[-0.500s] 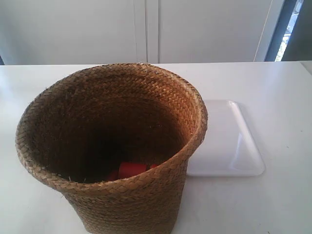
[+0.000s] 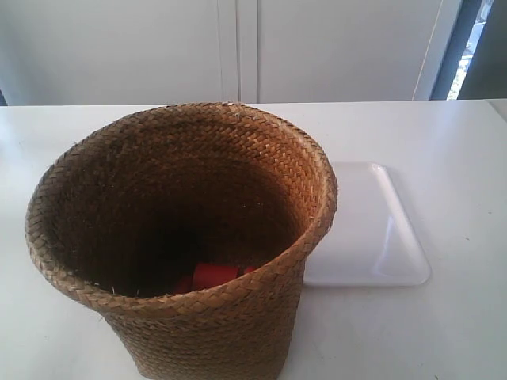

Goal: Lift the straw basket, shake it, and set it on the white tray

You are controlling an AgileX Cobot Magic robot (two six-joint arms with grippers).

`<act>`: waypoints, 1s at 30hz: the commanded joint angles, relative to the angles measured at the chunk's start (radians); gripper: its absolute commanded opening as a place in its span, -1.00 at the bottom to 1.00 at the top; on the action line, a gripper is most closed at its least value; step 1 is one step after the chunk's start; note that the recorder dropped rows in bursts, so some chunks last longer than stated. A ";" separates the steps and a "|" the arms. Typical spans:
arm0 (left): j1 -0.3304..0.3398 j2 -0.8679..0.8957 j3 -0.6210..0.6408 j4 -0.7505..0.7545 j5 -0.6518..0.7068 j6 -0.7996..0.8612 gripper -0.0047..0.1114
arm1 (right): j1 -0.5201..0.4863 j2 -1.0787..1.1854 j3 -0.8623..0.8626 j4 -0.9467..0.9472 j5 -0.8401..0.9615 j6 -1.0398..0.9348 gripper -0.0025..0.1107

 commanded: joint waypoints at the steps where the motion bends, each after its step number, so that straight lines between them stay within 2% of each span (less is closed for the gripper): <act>1: 0.004 -0.005 0.003 -0.003 -0.005 0.000 -0.92 | 0.004 -0.004 0.005 -0.008 -0.002 0.002 -0.96; 17: 0.004 -0.005 0.003 -0.003 -0.005 0.000 -0.92 | 0.004 -0.004 0.005 -0.008 -0.006 0.007 -0.96; 24: 0.004 -0.005 0.003 -0.003 -0.003 0.000 -0.92 | 0.004 -0.004 0.005 -0.008 -0.007 0.152 -0.96; 30: 0.004 -0.005 0.003 -0.003 -0.003 0.000 -0.92 | 0.004 -0.004 0.005 -0.008 -0.007 0.155 -0.96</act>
